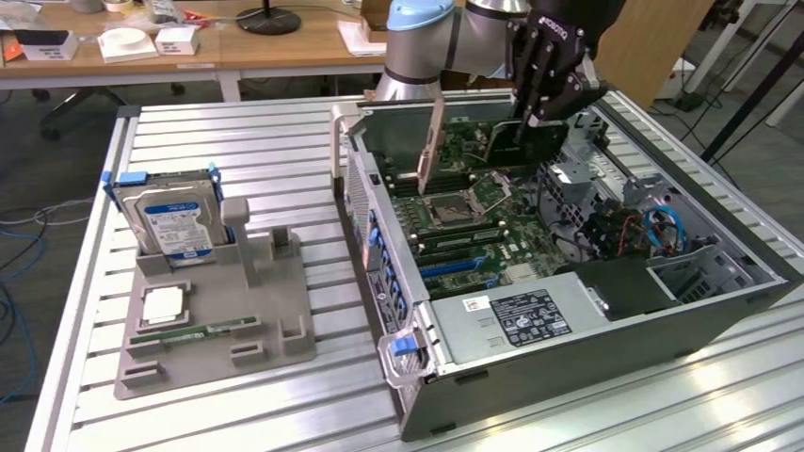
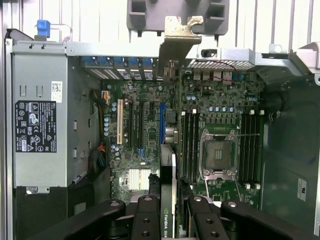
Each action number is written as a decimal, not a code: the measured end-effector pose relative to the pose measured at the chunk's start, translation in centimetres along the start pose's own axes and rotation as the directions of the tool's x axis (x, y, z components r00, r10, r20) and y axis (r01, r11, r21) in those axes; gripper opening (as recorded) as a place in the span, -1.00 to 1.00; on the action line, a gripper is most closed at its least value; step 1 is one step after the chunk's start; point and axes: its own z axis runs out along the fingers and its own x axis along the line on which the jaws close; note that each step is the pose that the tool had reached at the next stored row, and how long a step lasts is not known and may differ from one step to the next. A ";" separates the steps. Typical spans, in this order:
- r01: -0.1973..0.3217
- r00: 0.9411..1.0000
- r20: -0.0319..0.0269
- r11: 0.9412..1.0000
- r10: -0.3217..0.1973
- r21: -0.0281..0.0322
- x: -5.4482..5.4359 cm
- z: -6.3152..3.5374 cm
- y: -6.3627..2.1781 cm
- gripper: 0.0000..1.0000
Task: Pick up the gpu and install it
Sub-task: 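Insert the gpu into the slot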
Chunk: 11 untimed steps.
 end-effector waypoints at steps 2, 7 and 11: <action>-0.001 1.000 0.000 1.000 0.001 0.005 0.0 0.06 0.00 -0.48; -0.031 0.999 -0.003 0.999 0.032 0.013 -0.1 0.15 -0.01 -0.48; -0.043 0.999 -0.004 0.999 0.043 0.013 -0.1 0.17 -0.01 -0.48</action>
